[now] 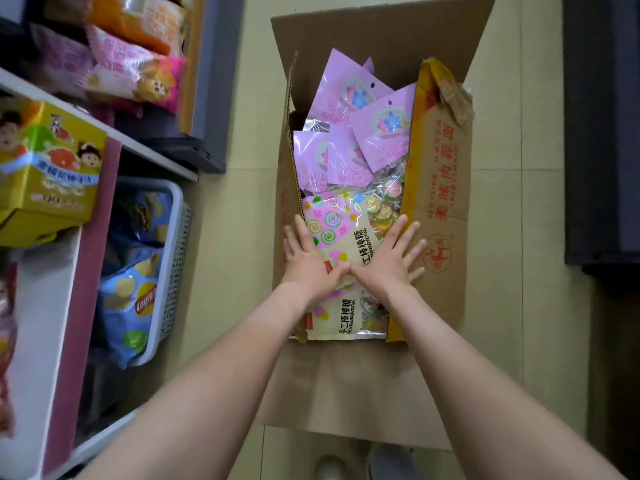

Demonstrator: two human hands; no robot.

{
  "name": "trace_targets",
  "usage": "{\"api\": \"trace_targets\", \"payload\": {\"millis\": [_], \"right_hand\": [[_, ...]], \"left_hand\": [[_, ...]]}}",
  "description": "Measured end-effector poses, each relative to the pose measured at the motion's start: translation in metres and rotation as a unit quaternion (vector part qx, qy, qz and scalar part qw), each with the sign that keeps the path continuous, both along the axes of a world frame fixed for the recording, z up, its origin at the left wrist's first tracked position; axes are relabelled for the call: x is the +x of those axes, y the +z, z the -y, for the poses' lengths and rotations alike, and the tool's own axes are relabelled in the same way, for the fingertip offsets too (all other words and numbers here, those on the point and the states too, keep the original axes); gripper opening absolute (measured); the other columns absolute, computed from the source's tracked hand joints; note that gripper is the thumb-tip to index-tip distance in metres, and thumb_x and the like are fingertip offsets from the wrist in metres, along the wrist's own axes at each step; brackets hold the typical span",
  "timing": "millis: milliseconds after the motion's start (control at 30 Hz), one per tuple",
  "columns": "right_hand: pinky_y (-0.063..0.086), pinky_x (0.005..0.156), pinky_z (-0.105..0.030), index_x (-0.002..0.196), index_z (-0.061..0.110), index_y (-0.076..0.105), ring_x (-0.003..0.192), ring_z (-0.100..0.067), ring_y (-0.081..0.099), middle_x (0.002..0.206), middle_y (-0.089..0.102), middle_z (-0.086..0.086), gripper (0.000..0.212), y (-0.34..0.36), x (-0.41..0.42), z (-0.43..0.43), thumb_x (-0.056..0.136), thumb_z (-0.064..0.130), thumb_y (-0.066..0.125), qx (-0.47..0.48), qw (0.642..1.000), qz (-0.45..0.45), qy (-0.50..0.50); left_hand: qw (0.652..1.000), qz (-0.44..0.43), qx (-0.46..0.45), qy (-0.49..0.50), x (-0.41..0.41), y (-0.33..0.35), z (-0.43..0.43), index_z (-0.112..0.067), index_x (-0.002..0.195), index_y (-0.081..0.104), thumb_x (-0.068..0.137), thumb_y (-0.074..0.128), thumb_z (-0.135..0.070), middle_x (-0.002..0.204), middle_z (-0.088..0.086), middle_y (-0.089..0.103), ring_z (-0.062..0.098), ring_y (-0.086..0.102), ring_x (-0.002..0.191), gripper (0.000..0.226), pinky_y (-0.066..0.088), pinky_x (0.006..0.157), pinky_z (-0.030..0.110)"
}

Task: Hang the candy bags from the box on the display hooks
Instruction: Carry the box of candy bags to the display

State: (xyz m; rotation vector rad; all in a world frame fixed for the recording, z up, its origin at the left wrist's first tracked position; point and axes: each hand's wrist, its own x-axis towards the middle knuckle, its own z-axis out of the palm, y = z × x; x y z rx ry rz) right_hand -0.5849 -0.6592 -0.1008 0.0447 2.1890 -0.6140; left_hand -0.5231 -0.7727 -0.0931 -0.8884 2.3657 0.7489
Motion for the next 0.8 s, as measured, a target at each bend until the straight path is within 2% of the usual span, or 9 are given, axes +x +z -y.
{"api": "trace_targets", "payload": {"millis": [100,400,800], "right_hand": [[0.002,0.109,-0.064,0.142,0.020,-0.032,0.140,-0.037,-0.026,0.150,-0.037,-0.003,0.136,0.004,-0.051,0.007,0.067,0.053,0.077,-0.016,1.000,0.009,0.011],[0.005,0.109,-0.064,0.142,0.022,-0.032,0.141,-0.037,-0.023,0.151,-0.035,-0.002,0.134,0.003,-0.172,0.031,0.068,0.053,0.076,-0.015,1.000,-0.004,0.024],[0.003,0.109,-0.064,0.141,0.022,-0.033,0.140,-0.038,-0.025,0.150,-0.037,-0.003,0.131,0.004,-0.330,0.091,0.072,0.049,0.075,-0.014,1.000,0.012,0.022]], "left_hand": [[1.000,0.017,-0.005,-0.006,-0.047,0.007,0.013,0.001,0.139,-0.033,0.081,0.061,-0.060,0.155,0.017,-0.025,0.030,-0.019,0.145,0.126,-0.005,0.117,0.036],[0.999,0.018,0.027,0.018,-0.165,0.007,0.044,-0.006,0.140,-0.035,0.074,0.063,-0.066,0.154,0.018,-0.026,0.032,-0.018,0.145,0.132,-0.001,0.117,0.041],[0.997,0.030,0.030,0.068,-0.321,0.012,0.094,-0.010,0.139,-0.036,0.080,0.063,-0.059,0.154,0.027,-0.017,0.041,-0.004,0.145,0.126,0.007,0.118,0.045]]}}
